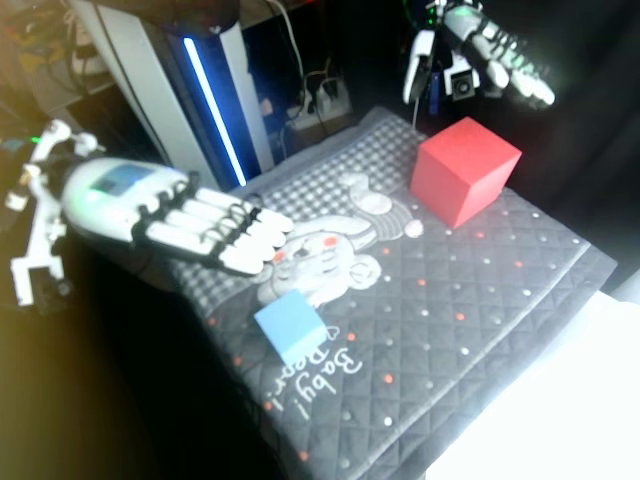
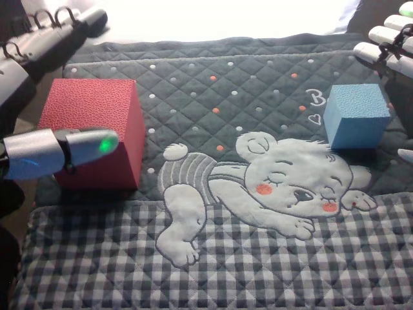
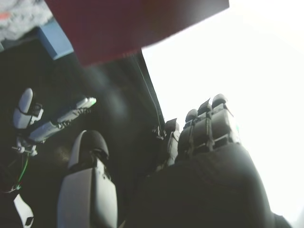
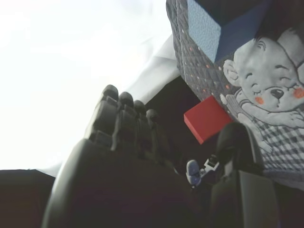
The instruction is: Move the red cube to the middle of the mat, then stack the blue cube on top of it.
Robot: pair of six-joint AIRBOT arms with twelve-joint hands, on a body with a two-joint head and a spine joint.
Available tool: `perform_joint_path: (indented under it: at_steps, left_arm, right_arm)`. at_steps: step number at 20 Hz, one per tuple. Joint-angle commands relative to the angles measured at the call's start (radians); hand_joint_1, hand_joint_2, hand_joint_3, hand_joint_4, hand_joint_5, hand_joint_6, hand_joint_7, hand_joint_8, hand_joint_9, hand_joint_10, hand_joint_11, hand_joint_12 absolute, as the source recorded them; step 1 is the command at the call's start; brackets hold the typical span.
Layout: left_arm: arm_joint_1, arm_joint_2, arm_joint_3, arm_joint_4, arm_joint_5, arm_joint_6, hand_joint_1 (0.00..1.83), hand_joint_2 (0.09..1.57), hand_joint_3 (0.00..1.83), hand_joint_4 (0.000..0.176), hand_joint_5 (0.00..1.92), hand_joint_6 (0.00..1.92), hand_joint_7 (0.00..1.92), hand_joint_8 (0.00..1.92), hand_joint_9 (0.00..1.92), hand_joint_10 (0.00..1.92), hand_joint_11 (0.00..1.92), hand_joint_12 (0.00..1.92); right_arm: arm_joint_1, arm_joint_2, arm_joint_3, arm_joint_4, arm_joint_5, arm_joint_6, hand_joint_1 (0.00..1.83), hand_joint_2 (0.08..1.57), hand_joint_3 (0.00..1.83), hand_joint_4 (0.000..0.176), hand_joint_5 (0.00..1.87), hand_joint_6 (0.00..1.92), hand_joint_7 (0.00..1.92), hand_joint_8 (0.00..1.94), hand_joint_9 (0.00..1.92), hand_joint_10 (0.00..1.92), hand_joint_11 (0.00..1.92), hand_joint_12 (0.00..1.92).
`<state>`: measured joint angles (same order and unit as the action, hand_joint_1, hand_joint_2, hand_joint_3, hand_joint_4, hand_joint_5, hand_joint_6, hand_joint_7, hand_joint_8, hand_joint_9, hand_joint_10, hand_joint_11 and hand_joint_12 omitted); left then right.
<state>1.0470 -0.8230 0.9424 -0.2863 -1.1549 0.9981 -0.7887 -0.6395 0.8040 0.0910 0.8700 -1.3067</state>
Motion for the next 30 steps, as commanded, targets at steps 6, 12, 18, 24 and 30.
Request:
perform_joint_path:
  at_steps: [6, 12, 18, 24, 30]
  left_arm:
    - [-0.109, -0.063, 0.065, -0.014, 0.098, 0.037, 0.84, 0.89, 0.0, 0.176, 0.0, 0.0, 0.0, 0.0, 0.0, 0.0, 0.0, 0.0]
    - [-0.148, -0.098, 0.097, -0.015, 0.172, 0.042, 1.2, 1.03, 0.0, 0.107, 0.23, 0.08, 0.27, 0.1, 0.12, 0.68, 0.01, 1.24]
    - [-0.135, -0.087, 0.09, 0.012, 0.124, 0.002, 1.53, 1.06, 0.0, 0.093, 0.15, 1.7, 0.05, 1.59, 0.12, 1.71, 0.19, 1.89]
    - [-0.181, -0.077, 0.076, 0.124, 0.009, -0.064, 1.49, 1.14, 0.04, 0.094, 0.12, 1.82, 0.04, 1.74, 0.13, 1.89, 0.27, 1.92]
    - [-0.33, -0.175, 0.123, 0.234, 0.059, -0.11, 1.79, 1.22, 0.03, 0.054, 0.13, 1.76, 0.11, 1.67, 0.38, 1.81, 0.53, 1.91]
  right_arm:
    - [0.005, 0.0, 0.009, 0.018, 0.118, -0.002, 0.63, 1.22, 0.0, 0.0, 0.0, 0.0, 0.0, 0.0, 0.0, 0.0, 0.0, 0.0]
    - [-0.002, -0.001, 0.009, 0.027, 0.118, -0.002, 0.57, 1.22, 0.0, 0.0, 0.0, 0.0, 0.0, 0.0, 0.0, 0.0, 0.01, 0.01]
    - [-0.009, -0.004, 0.01, 0.033, 0.118, -0.002, 0.53, 1.26, 0.01, 0.0, 0.0, 0.0, 0.0, 0.0, 0.0, 0.0, 0.01, 0.01]
    - [-0.009, -0.008, 0.013, 0.034, 0.118, -0.002, 0.46, 1.29, 0.02, 0.0, 0.0, 0.0, 0.0, 0.0, 0.0, 0.0, 0.03, 0.02]
    - [-0.009, -0.009, 0.016, 0.034, 0.119, -0.002, 0.53, 1.31, 0.0, 0.0, 0.0, 0.0, 0.0, 0.0, 0.0, 0.0, 0.0, 0.09]
